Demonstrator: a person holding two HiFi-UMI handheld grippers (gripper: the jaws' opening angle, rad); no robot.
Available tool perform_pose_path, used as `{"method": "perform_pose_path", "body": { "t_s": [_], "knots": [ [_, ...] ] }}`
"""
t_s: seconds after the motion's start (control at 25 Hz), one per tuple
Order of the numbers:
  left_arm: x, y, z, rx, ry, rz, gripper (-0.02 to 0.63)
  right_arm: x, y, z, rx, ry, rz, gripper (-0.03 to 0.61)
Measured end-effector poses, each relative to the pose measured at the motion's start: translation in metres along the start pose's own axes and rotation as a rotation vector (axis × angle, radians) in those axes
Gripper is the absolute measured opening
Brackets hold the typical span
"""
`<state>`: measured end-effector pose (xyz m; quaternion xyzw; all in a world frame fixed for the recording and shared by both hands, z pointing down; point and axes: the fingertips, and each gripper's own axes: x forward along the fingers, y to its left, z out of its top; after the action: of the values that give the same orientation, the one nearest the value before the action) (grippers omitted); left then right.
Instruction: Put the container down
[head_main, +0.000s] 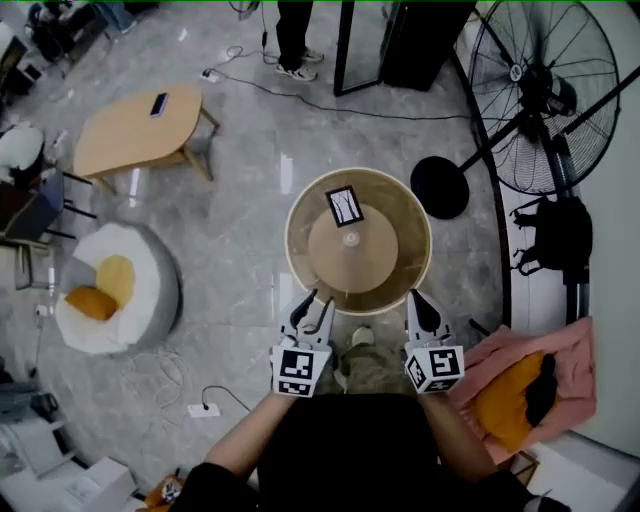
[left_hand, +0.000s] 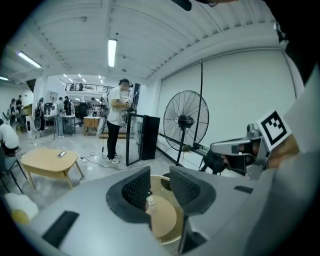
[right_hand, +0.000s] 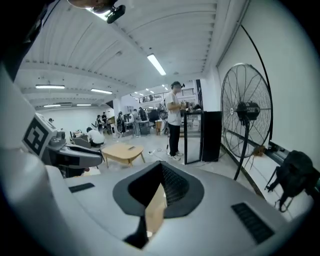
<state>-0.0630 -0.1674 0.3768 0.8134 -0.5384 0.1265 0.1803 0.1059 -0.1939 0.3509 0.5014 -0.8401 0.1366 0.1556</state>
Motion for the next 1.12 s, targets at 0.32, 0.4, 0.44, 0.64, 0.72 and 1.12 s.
{"method": "perform_pose_path", "body": {
  "t_s": [0.32, 0.4, 0.44, 0.64, 0.72, 1.12],
  "knots": [
    [-0.076, 0.002, 0.118, 0.002, -0.213, 0.057, 0.038, -0.048, 0.025, 0.110, -0.077, -0.148, 0.039, 0.021],
    [-0.091, 0.005, 0.139, 0.006, -0.270, 0.068, 0.035, -0.053, 0.022, 0.123, -0.082, -0.148, 0.014, 0.021],
    [-0.097, 0.006, 0.147, 0.019, -0.285, 0.077, 0.032, -0.055, 0.020, 0.128, -0.087, -0.147, 0.001, 0.021],
    [-0.106, 0.022, 0.182, 0.039, -0.328, 0.121, 0.031, -0.056, 0.013, 0.158, -0.121, -0.182, -0.011, 0.021],
    [-0.111, 0.037, 0.188, 0.003, -0.345, 0.181, 0.031, -0.058, 0.008, 0.170, -0.134, -0.202, -0.032, 0.021],
    [-0.128, 0.064, 0.190, -0.012, -0.342, 0.251, 0.031, -0.060, 0.010, 0.190, -0.126, -0.237, -0.025, 0.021]
  ]
}}
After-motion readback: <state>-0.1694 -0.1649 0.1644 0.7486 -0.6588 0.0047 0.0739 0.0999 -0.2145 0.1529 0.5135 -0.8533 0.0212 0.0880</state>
